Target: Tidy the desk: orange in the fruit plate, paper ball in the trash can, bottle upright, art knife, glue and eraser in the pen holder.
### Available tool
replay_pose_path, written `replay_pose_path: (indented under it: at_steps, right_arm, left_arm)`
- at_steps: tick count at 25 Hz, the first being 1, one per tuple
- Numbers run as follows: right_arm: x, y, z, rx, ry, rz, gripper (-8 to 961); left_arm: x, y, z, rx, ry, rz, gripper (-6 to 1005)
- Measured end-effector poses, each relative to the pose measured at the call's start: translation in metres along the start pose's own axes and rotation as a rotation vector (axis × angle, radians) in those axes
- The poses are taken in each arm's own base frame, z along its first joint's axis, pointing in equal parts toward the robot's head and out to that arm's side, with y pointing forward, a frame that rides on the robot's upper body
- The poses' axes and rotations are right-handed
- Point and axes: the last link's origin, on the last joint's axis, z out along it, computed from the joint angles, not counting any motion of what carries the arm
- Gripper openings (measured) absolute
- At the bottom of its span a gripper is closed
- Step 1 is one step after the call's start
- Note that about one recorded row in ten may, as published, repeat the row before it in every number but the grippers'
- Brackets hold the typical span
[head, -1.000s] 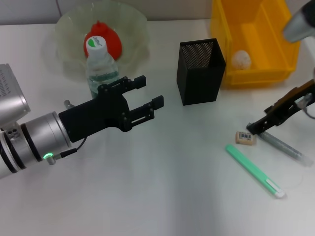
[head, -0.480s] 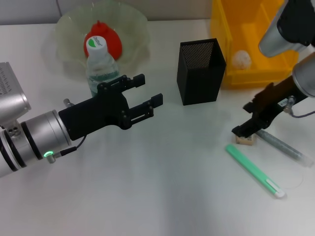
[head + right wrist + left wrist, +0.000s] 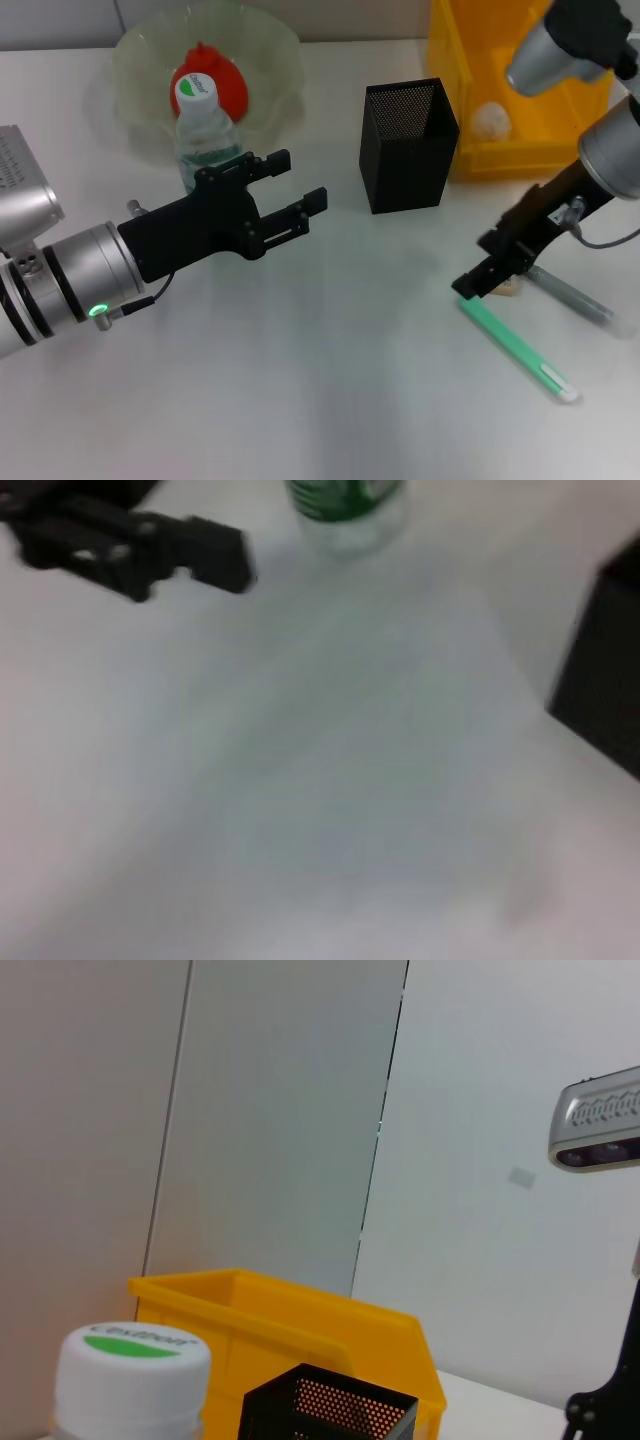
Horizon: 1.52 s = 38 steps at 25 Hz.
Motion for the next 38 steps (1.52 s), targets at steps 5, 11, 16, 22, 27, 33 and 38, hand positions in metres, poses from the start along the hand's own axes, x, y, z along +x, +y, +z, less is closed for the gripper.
replay_pose_path:
  at_steps: [5, 11, 16, 22, 27, 33, 38]
  right_arm:
    - [-0.001, 0.005, -0.01, 0.046, 0.09, 0.13, 768]
    - [0.011, 0.018, -0.009, 0.024, 0.23, 0.138, 768]
    - [0.02, 0.016, -0.005, 0.096, 0.332, 0.151, 767]
    - [0.022, 0.017, -0.003, 0.097, 0.347, 0.152, 767]
    - [0.024, 0.019, 0.006, 0.096, 0.376, 0.13, 767]
    - [0.023, 0.023, 0.015, 0.083, 0.395, 0.107, 767]
    - [0.021, 0.028, 0.023, 0.059, 0.399, 0.091, 767]
  left_arm:
    - [0.001, -0.002, 0.001, 0.01, 0.0, -0.001, 696]
    - [0.0, -0.003, 0.001, 0.018, -0.002, -0.001, 696]
    - [0.0, -0.003, 0.001, 0.019, -0.003, -0.003, 696]
    - [0.0, -0.003, 0.001, 0.019, -0.003, -0.003, 696]
    - [0.0, -0.004, 0.001, 0.021, -0.002, -0.003, 696]
    - [0.001, -0.004, 0.002, 0.024, 0.004, -0.005, 696]
    - [0.001, -0.004, 0.002, 0.023, 0.003, -0.004, 696]
